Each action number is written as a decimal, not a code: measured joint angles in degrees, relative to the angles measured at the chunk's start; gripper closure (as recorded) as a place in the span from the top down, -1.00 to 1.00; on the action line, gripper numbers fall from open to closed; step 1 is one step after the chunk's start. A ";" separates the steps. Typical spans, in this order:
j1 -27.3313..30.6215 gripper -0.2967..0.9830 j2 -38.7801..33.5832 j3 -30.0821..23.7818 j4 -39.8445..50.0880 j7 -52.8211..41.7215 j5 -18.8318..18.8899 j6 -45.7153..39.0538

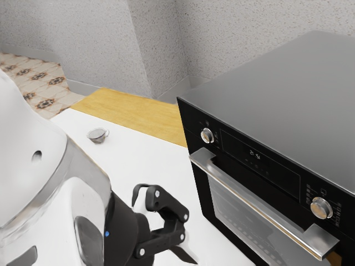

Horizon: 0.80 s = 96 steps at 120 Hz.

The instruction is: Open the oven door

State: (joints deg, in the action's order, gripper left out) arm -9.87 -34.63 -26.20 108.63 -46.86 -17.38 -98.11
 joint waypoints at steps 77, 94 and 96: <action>2.26 0.54 6.41 4.07 7.20 -35.21 -1.22 -21.16; 2.31 0.54 6.75 5.12 7.77 -39.07 -1.18 -21.77; 2.31 0.54 6.88 5.14 7.79 -39.46 -1.18 -21.85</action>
State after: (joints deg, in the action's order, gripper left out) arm -7.56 -27.75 -21.06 116.42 -86.32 -18.56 -119.96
